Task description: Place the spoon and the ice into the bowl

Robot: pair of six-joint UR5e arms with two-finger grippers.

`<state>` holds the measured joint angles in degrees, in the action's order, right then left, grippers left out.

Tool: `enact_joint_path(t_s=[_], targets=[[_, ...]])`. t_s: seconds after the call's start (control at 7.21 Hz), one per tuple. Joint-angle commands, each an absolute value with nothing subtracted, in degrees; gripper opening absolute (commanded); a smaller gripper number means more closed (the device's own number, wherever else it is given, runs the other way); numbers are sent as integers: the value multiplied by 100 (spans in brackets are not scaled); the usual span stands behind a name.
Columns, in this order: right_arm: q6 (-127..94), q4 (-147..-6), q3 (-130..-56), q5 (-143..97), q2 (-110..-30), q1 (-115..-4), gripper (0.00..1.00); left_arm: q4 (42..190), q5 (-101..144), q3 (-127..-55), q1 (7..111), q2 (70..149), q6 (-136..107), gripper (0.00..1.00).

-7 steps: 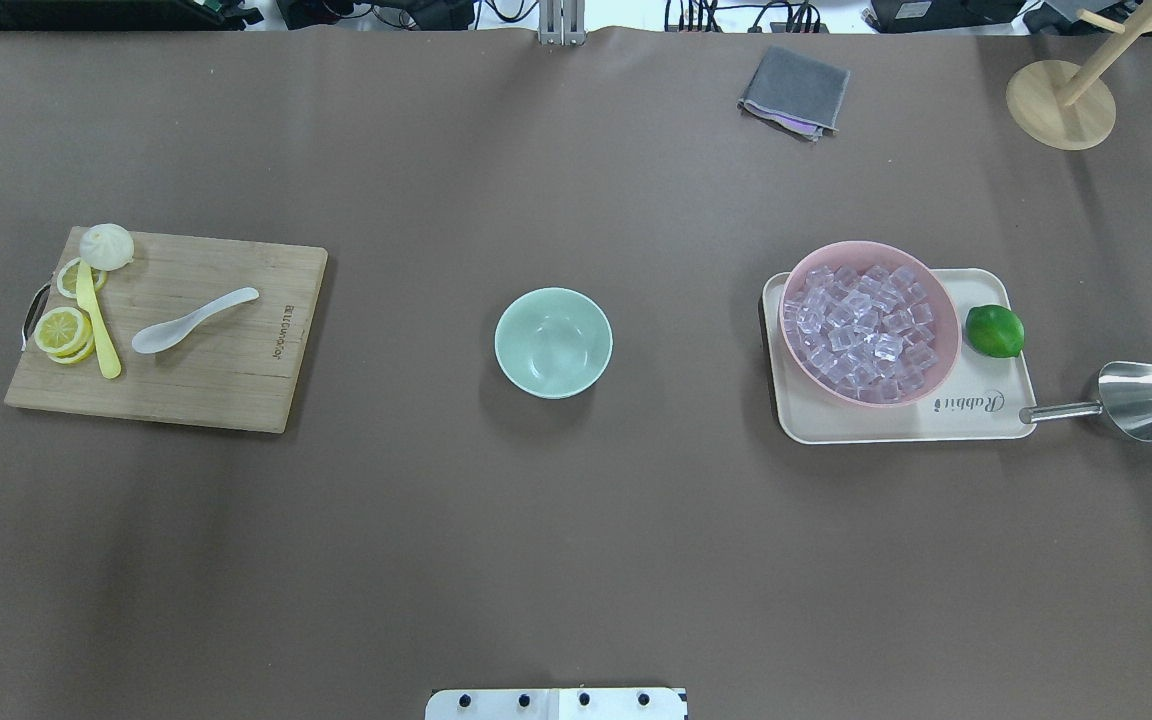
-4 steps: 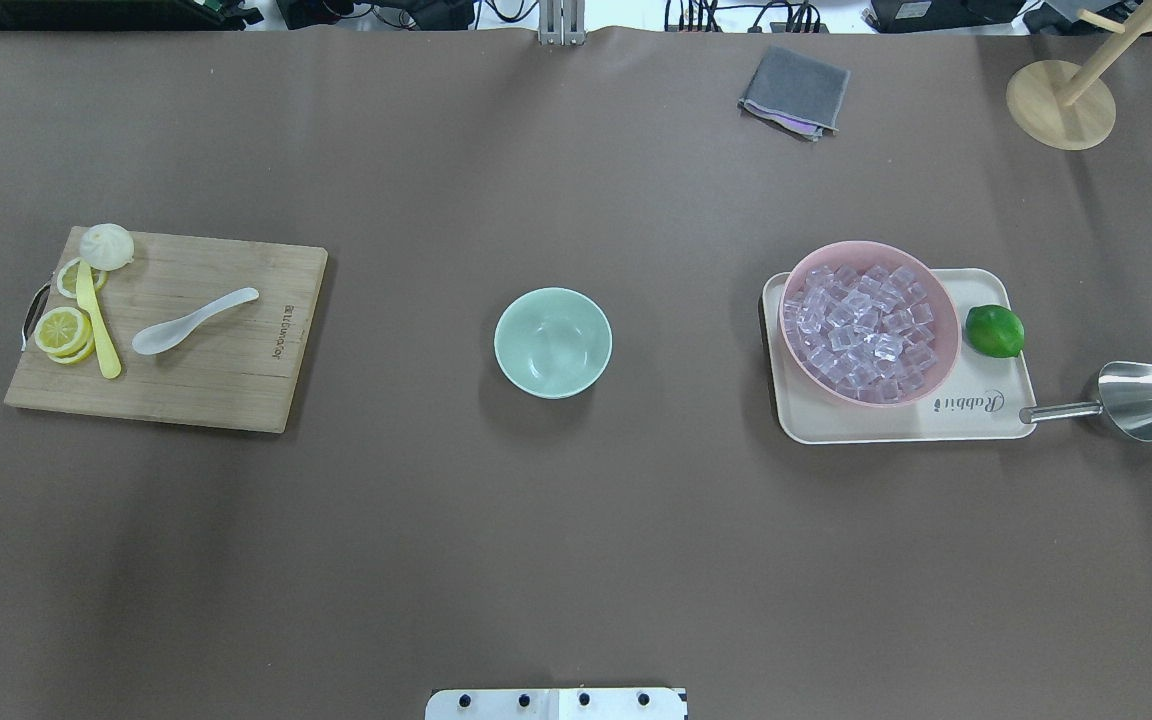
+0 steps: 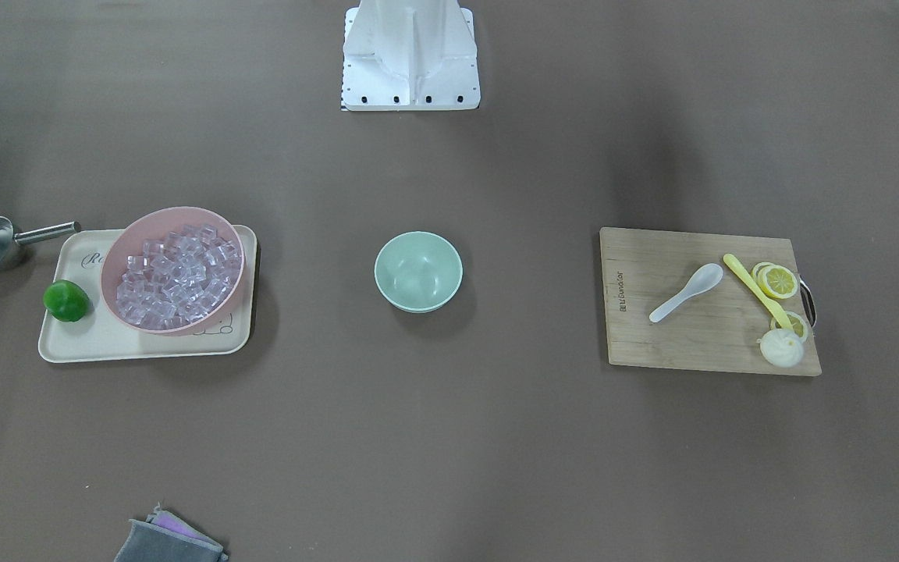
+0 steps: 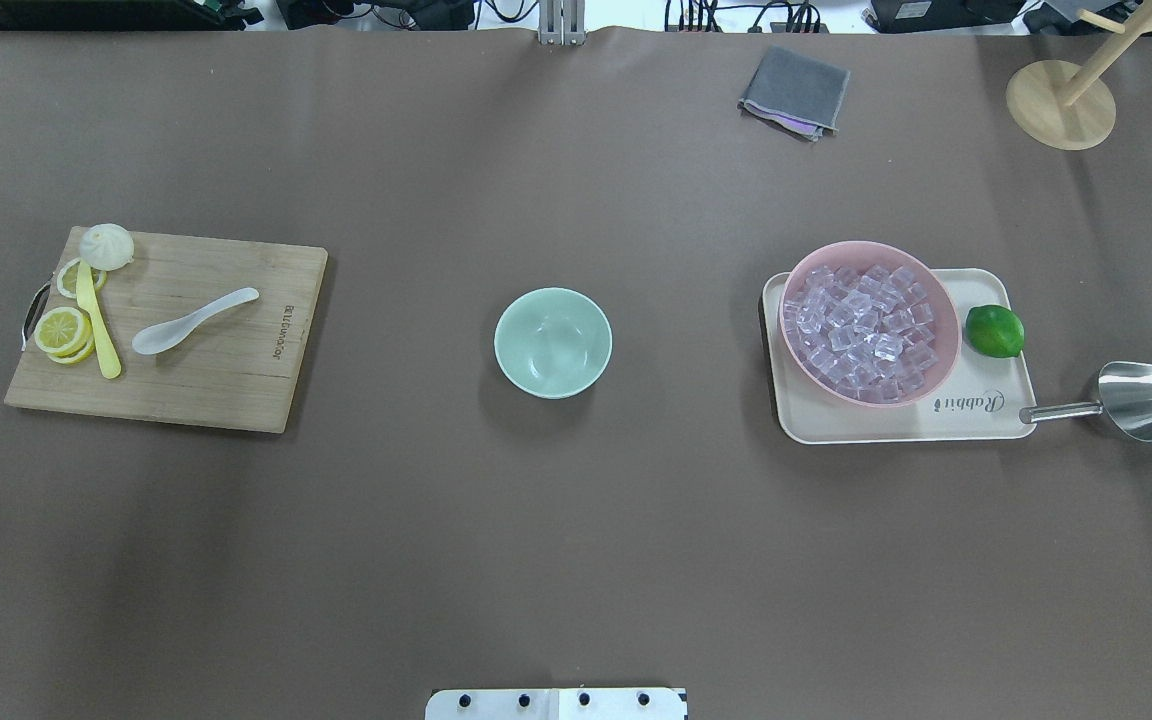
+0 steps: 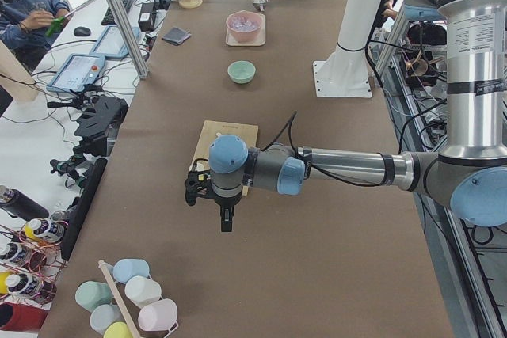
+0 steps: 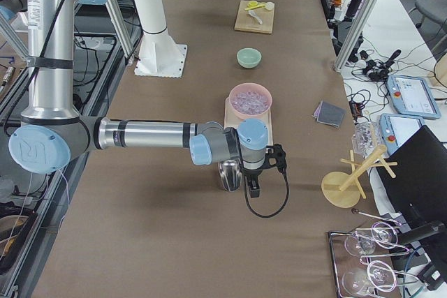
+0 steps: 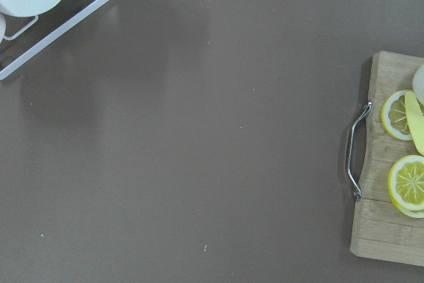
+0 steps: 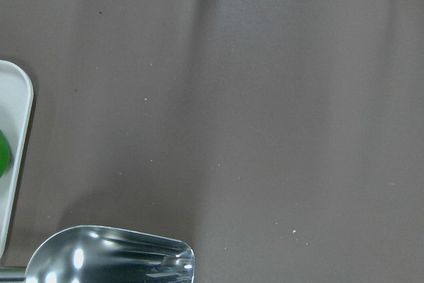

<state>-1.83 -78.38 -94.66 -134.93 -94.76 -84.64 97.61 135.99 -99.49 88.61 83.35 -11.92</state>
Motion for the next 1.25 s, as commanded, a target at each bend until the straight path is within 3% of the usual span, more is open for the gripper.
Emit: enact_joint_path(t_s=[0.0,1.11], targets=[[-176,-7831,-9492,-13614,-9536,-8464,100,9808,13571,-9915,8859,8384,-1152,98],[-237,-7587,-9703,-13562,-9668,-8464,100,10906,13781,-9932,8842,8367,-1169,98]])
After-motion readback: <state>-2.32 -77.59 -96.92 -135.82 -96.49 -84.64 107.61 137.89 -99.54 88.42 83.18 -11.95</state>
